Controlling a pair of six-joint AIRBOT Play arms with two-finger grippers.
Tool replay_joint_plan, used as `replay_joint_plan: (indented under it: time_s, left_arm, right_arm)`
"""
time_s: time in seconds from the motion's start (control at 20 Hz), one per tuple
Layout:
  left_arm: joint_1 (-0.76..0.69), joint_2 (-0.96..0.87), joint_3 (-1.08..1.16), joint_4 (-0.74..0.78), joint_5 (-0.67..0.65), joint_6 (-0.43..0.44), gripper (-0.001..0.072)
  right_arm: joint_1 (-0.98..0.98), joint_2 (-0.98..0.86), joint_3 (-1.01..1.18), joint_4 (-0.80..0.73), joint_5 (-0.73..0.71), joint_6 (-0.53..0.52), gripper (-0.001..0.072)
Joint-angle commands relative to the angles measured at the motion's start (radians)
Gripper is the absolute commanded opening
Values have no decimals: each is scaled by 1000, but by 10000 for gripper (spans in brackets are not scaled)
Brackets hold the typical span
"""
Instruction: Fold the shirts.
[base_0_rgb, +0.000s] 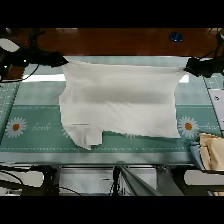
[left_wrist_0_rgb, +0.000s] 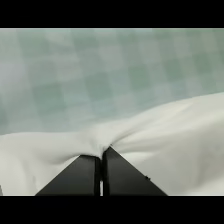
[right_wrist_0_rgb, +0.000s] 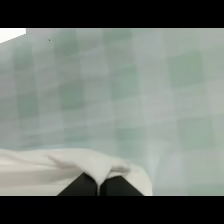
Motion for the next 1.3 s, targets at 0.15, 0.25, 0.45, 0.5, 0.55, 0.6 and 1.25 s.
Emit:
replay_joint_plan:
  time_s: [0.15,0.25,0.45,0.5,0.55,0.6,1.25]
  left_arm:
    - [-23,-138,3,-3,94,41,24]
    - [-23,-145,3,-3,44,41,23]
    - [9,-117,3,102,-217,-109,21]
    - [15,-123,1,169,-276,-159,22]
    - [19,-130,-8,194,-319,-169,23]
    - [21,-135,-17,188,-345,-170,23]
    - [101,-142,100,113,-478,-98,273]
  right_arm:
    - [0,-116,0,36,-15,-81,21]
    - [0,-115,0,35,33,-96,21]
    - [0,-70,0,-67,257,-95,21]
    - [0,-71,-1,-100,302,-90,21]
    - [0,-76,-2,-124,334,-82,21]
    - [0,-81,-5,-133,345,-69,21]
    - [-19,-48,-13,-68,457,-168,412]
